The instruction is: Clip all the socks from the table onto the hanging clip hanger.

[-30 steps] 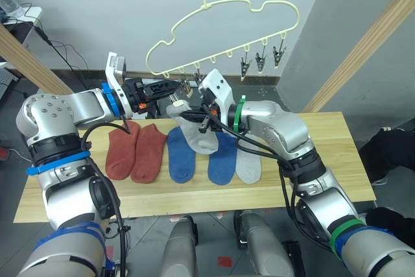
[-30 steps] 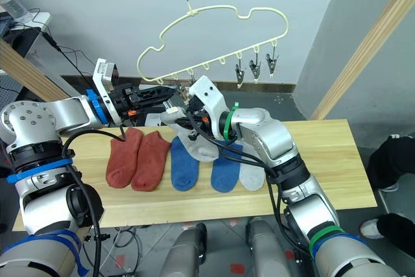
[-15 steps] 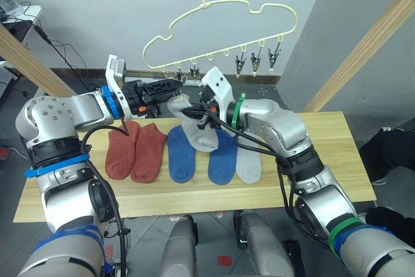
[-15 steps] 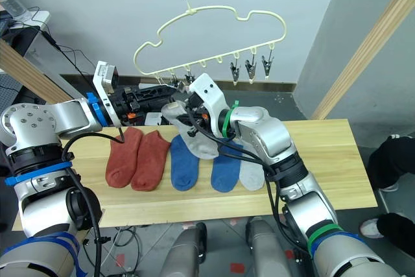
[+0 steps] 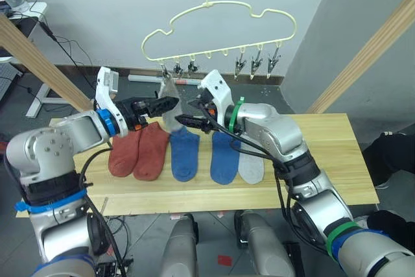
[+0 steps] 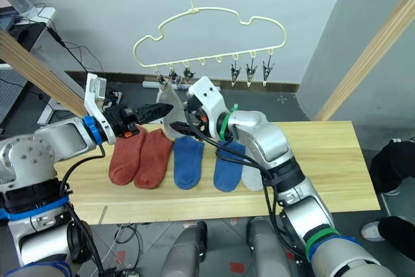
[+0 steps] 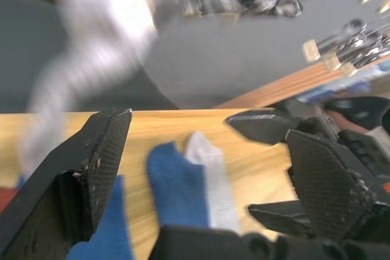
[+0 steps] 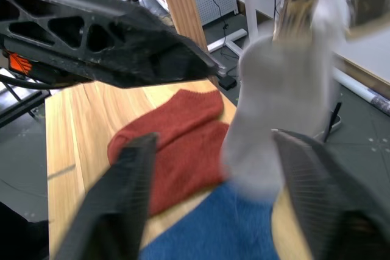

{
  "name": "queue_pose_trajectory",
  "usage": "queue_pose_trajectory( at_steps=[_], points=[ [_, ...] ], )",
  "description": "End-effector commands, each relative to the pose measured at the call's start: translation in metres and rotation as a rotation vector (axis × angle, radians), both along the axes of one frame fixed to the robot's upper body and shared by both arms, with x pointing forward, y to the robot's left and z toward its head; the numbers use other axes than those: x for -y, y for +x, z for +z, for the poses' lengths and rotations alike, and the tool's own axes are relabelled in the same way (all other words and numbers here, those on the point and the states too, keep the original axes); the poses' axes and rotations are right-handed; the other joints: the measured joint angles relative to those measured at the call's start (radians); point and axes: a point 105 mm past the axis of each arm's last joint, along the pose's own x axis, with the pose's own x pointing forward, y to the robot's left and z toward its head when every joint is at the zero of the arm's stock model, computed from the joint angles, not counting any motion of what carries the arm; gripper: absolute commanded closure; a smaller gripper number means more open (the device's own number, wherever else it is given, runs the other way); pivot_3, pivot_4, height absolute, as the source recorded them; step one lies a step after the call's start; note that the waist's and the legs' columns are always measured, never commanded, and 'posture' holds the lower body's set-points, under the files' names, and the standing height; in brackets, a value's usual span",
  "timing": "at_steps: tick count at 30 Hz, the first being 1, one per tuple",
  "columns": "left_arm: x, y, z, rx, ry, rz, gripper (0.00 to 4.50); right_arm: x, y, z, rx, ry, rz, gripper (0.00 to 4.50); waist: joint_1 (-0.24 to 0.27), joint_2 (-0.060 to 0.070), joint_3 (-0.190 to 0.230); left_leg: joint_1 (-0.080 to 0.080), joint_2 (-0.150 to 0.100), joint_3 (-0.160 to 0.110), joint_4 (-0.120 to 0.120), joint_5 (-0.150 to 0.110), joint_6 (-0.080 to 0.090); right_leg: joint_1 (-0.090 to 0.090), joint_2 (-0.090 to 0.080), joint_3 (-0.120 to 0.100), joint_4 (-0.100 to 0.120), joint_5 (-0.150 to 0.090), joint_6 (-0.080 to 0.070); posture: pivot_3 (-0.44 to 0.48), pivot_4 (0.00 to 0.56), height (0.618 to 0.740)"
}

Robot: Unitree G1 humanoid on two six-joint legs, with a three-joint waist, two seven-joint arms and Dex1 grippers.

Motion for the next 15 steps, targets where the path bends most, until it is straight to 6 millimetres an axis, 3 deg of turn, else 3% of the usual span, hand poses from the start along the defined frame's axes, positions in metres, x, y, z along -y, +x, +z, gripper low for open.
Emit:
queue_pose_trajectory(
  at_steps=[1,8,11,15],
  points=[
    [0.007,-0.003,0.017,0.146,0.036,0.039,0.00,0.011,-0.010,0.024,0.059,0.064,-0.001,0.07,0.005,0.000,0.000,0.000,0.000,0.000,0.000,0.000,0.000,0.000,0.000,0.000,0.000,0.000,0.000,-0.007,0.339,0.740],
    [0.020,-0.003,0.019,0.432,0.213,0.142,0.00,0.039,-0.032,0.054,0.118,0.153,-0.005,0.07,0.004,0.000,0.000,0.000,0.000,0.000,-0.001,0.000,0.000,0.000,0.000,0.000,0.000,0.000,0.000,-0.023,0.341,0.740],
    [0.023,-0.004,0.019,0.505,0.212,0.158,0.54,0.043,-0.037,0.060,0.146,0.152,-0.009,0.00,0.002,0.000,0.000,0.000,-0.001,0.000,0.000,0.000,0.000,0.000,0.002,0.000,-0.001,0.000,0.001,-0.033,0.335,0.740],
    [0.028,0.000,0.015,0.556,0.261,0.189,1.67,0.044,-0.042,0.070,0.178,0.166,-0.013,0.00,0.001,0.000,0.000,0.000,0.000,0.000,0.000,0.000,0.000,0.000,0.003,0.000,-0.001,0.000,0.000,-0.036,0.335,0.740]
  ],
)
